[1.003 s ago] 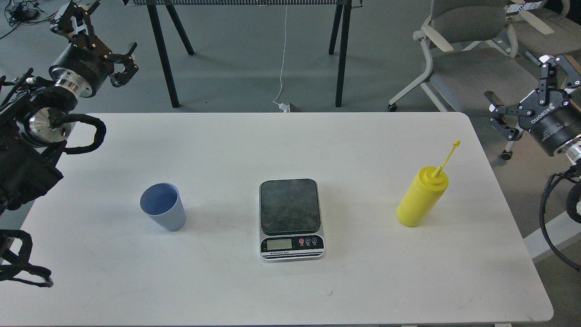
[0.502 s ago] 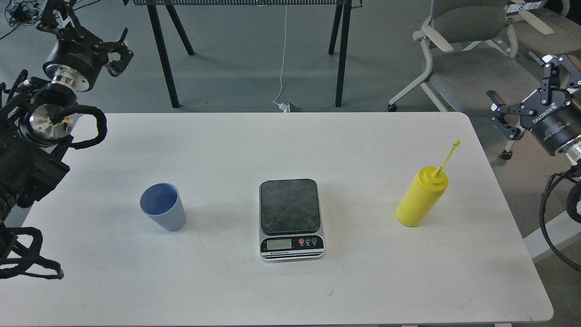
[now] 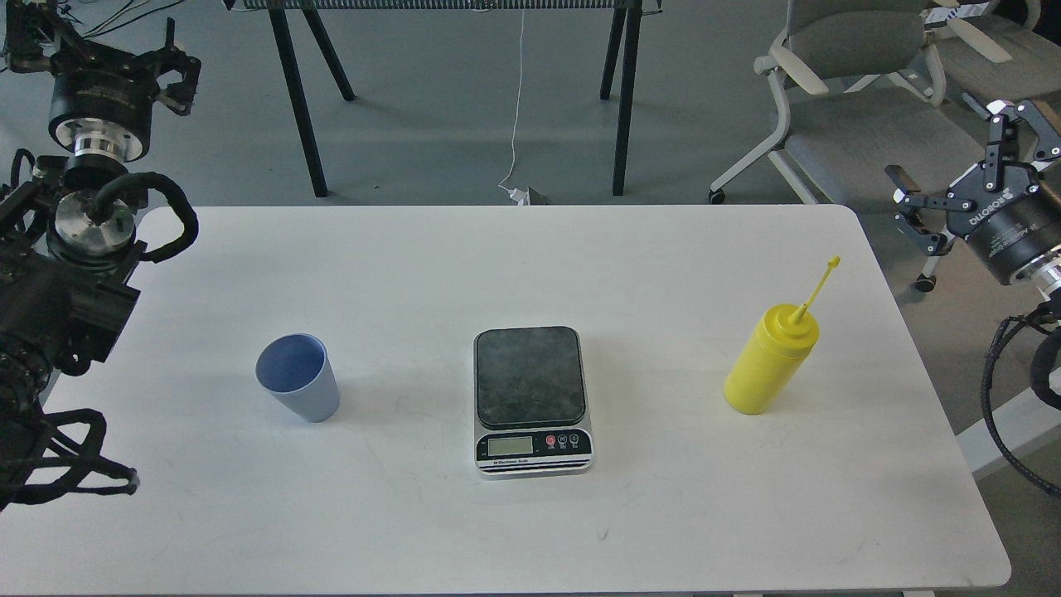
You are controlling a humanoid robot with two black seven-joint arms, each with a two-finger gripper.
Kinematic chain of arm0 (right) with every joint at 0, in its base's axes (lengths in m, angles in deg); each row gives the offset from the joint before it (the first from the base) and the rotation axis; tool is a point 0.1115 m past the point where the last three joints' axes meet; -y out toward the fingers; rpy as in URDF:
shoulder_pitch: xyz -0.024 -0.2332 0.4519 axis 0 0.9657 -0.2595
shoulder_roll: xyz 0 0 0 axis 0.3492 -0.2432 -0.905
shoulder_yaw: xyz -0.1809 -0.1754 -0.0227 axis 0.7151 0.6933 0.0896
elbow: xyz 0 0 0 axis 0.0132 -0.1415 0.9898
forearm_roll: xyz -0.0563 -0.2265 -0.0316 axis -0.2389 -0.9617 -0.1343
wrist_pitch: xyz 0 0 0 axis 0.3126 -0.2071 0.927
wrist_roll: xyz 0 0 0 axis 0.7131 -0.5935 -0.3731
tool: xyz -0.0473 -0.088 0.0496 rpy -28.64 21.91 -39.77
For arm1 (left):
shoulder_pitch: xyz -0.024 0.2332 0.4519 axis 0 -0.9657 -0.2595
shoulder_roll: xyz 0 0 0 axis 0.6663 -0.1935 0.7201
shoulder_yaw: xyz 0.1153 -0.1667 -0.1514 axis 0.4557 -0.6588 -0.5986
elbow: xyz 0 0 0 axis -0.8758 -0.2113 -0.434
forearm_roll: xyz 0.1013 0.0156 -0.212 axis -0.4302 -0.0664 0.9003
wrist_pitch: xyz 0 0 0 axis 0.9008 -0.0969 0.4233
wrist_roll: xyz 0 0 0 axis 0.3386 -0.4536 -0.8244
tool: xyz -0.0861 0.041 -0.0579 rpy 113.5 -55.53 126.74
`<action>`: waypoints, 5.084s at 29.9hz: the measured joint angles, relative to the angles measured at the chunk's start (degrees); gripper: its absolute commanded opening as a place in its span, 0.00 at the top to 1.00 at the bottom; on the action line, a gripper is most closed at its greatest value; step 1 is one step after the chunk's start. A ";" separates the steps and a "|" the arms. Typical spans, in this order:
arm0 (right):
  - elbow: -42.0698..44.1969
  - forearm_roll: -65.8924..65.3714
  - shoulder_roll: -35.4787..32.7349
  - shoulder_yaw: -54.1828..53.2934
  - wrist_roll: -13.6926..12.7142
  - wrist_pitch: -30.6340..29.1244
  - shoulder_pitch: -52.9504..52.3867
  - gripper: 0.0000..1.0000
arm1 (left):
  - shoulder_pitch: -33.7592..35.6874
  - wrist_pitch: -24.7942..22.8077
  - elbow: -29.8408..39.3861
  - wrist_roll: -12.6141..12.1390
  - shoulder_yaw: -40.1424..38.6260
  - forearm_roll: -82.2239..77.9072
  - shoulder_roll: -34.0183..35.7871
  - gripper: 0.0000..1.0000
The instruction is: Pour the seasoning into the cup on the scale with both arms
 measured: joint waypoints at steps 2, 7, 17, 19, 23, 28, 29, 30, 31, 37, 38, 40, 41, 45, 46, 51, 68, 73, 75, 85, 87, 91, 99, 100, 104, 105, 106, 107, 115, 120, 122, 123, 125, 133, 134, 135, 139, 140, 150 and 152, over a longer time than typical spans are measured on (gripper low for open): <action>0.02 0.00 0.19 0.00 0.01 0.00 0.04 0.01 | 0.48 0.00 0.27 1.26 1.02 -0.13 0.11 0.00; 0.13 0.00 0.30 -0.04 0.02 0.00 0.06 0.01 | 5.12 -0.02 0.59 3.19 3.39 -6.18 6.52 0.01; 0.21 -0.08 0.31 -0.09 0.02 0.00 0.06 0.01 | 15.95 -0.05 1.38 3.35 13.54 -36.85 20.02 0.01; 0.21 -0.09 0.31 -0.07 0.02 0.00 0.06 0.01 | 17.07 -0.04 3.47 3.26 15.63 -42.62 22.42 0.01; 0.21 -0.10 0.31 0.06 0.02 0.00 0.06 0.01 | 19.48 -0.03 12.49 3.12 18.24 -57.17 27.45 0.00; 0.29 -0.10 0.31 0.10 0.02 0.00 0.06 0.01 | 19.87 -0.02 27.64 3.05 18.62 -74.06 30.67 0.00; 0.30 -0.10 0.31 0.10 0.02 0.00 0.04 0.01 | 19.75 -0.02 31.03 3.03 18.67 -77.44 30.95 0.00; 0.30 -0.10 0.31 0.11 0.02 0.00 0.01 0.01 | 19.57 -0.02 33.87 3.02 18.73 -80.38 31.13 0.00; 0.30 -0.10 0.30 0.14 0.02 0.00 -0.01 0.01 | 19.33 -0.02 37.02 3.01 18.78 -83.85 31.26 0.00; 0.30 -0.10 0.03 0.19 0.01 0.00 0.02 0.01 | 15.66 -0.02 52.97 3.01 18.93 -102.71 30.85 0.00; 0.30 -0.10 -0.03 0.23 -0.01 0.00 0.08 0.01 | 14.34 -0.02 55.63 3.01 18.98 -105.70 30.81 0.00; 0.31 -0.10 -0.15 0.26 -0.01 0.00 0.12 0.01 | 11.57 -0.01 60.00 3.00 19.55 -110.60 30.82 0.00; 0.31 -0.09 -0.18 0.26 -0.01 0.00 0.13 0.01 | 10.23 -0.01 61.89 3.01 20.18 -112.80 30.87 0.00; 0.29 -0.09 -0.37 0.27 -0.01 0.00 0.28 0.01 | 8.51 -0.01 63.87 3.26 21.04 -115.12 30.83 0.00; 0.28 -0.09 -0.41 0.26 -0.01 0.00 0.31 0.01 | 8.60 -0.01 63.10 3.39 20.87 -113.86 30.77 0.00; 0.28 -0.09 -0.48 0.20 -0.01 0.00 0.80 0.01 | 9.89 -0.01 53.26 1.40 18.82 -96.45 30.67 0.00; 0.31 -0.09 0.22 0.35 0.02 0.00 0.93 0.01 | 13.71 -0.01 48.21 -5.07 18.32 -84.04 30.12 0.12; 0.30 -0.09 0.09 0.20 0.02 0.00 0.96 0.01 | 13.18 -0.01 48.40 -5.03 18.85 -84.02 28.26 0.15; 0.31 -0.09 -0.04 0.18 0.02 0.00 0.97 0.01 | 12.23 -0.01 48.25 -5.03 18.96 -83.77 27.53 0.15; 0.31 -0.09 -0.14 0.21 0.02 0.00 1.39 0.01 | 5.04 -0.01 47.50 6.29 19.67 -83.32 27.07 0.01; 0.31 -0.09 -0.10 0.25 0.02 0.00 1.45 0.01 | 4.76 -0.01 47.61 6.50 20.17 -83.90 27.27 0.01; 0.29 -0.09 -0.04 0.25 0.02 0.00 1.77 0.01 | 4.68 -0.01 48.19 6.57 21.15 -91.57 28.94 0.02; 0.32 -0.09 0.12 0.18 0.18 0.00 2.59 0.01 | 4.87 -0.01 50.97 6.58 26.08 -114.16 29.47 0.02; 0.33 -0.09 0.12 0.16 0.19 0.00 2.74 0.01 | 4.88 -0.01 51.47 6.58 26.80 -116.19 29.51 0.01; 0.37 -0.09 0.20 0.16 0.23 0.00 3.16 0.01 | 4.74 -0.01 52.40 6.58 31.18 -125.52 29.55 0.02; 0.37 -0.09 0.21 0.16 0.23 0.00 3.19 0.01 | 4.79 -0.01 52.34 6.58 32.91 -128.39 29.47 0.01; 0.37 -0.09 0.21 0.16 0.23 0.00 3.20 0.01 | 4.90 -0.01 52.17 6.59 34.68 -131.06 29.36 0.01; 0.35 -0.09 0.21 0.16 0.23 0.00 3.21 0.01 | 5.03 -0.01 51.98 6.59 36.21 -133.34 29.28 0.01; 0.37 -0.09 0.22 0.38 0.23 0.00 3.22 0.01 | 5.41 -0.01 51.33 6.59 42.17 -139.55 29.34 0.01; 0.38 -0.09 0.30 0.69 0.19 0.00 3.22 0.01 | 5.08 -0.01 51.27 6.57 42.78 -139.73 29.57 0.01; 0.39 -0.09 0.30 0.71 0.19 0.00 3.22 0.01 | 5.17 -0.01 51.27 6.56 43.72 -139.73 29.59 0.01; 0.39 -0.09 0.30 0.71 0.18 0.00 3.23 0.01 | 5.29 -0.01 51.26 6.56 44.26 -139.74 29.58 0.01; 0.39 -0.09 0.31 0.67 0.18 0.00 3.34 0.01 | 5.38 -0.01 51.18 6.56 45.32 -139.74 29.34 0.01; 0.39 -0.09 0.29 0.20 0.18 0.00 3.73 0.01 | 5.50 -0.01 49.24 6.56 46.76 -139.78 27.36 0.01; 0.39 -0.09 0.26 0.19 0.18 0.00 3.83 0.01 | 5.52 -0.01 48.77 6.56 46.77 -139.78 27.03 0.01; 0.39 -0.09 0.26 0.19 0.18 0.00 3.92 0.01 | 5.52 -0.01 48.26 6.56 46.78 -139.79 26.58 0.01; 0.39 -0.09 0.26 0.27 0.18 0.00 4.05 0.01 | 5.52 -0.01 46.18 6.56 47.14 -139.81 24.60 0.01; 0.39 -0.09 0.26 0.28 0.18 0.00 4.08 0.01 | 5.51 -0.01 45.86 6.56 47.40 -139.81 24.34 0.02; 0.48 -0.09 0.22 0.15 0.18 0.00 4.45 0.01 | 5.35 -0.01 43.73 6.56 48.38 -139.74 23.04 0.02; 0.48 -0.09 0.22 0.15 0.18 0.00 4.51 0.01 | 5.35 -0.01 43.23 6.56 48.99 -139.74 22.98 0.02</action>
